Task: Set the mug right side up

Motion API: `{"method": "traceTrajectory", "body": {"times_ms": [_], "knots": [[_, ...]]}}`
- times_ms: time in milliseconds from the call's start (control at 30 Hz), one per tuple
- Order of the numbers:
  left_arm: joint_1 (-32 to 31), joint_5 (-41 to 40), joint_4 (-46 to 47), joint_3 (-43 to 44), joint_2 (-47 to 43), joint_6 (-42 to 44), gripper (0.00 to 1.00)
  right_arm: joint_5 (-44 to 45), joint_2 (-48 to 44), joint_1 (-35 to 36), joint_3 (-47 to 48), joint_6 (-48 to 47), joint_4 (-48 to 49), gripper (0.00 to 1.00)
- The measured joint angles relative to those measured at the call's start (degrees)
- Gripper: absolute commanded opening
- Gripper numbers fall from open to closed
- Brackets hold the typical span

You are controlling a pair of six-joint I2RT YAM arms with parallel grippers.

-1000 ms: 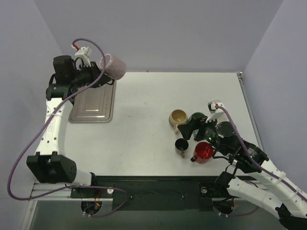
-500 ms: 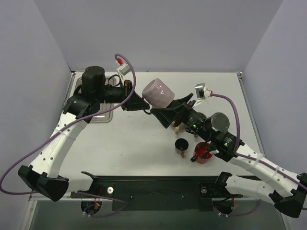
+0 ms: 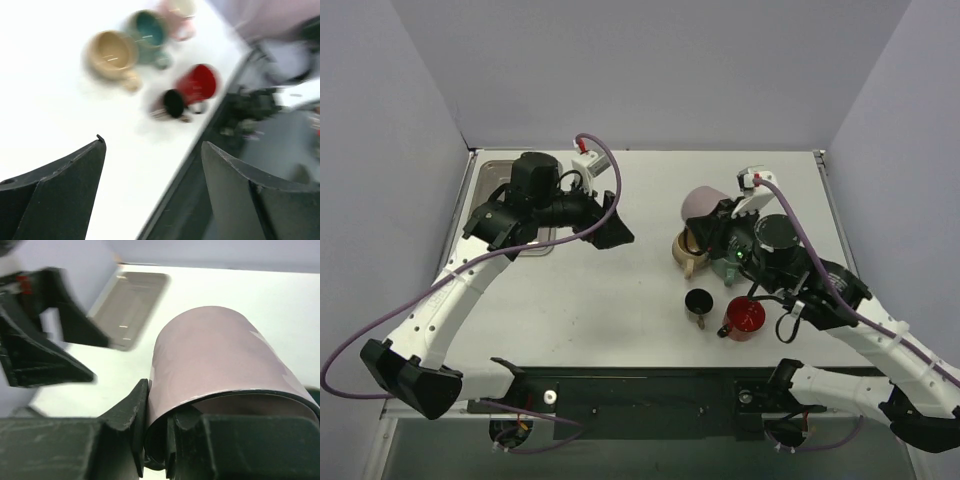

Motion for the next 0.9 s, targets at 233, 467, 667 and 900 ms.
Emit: {"method": "traceTrajectory", "body": {"times_ms": [233,467,667,900], "knots": [[10.84,-20.94,2.38,-15.17,-6.51,12.26,0.89,12.70,-0.85,-13.79,6.56,-0.04,-35.71,0.00],[21.68,-27.65,10.29,-27.41,-8.04,16.87,0.89,4.63,-2.67,-40.11,-15.41,0.81,-45.46,0.00],[25.97,-27.17,16.68,-31.45,-7.37,17.46,0.90,-6.27,-0.13,-51.98,-23.69,0.55,-37.00,0.00],[29.53,-25.44,19.39,-33.51,-4.11,17.38,0.90,-13.84,8.70,-62.36,-30.23,0.63,-25.97,0.22]]}}
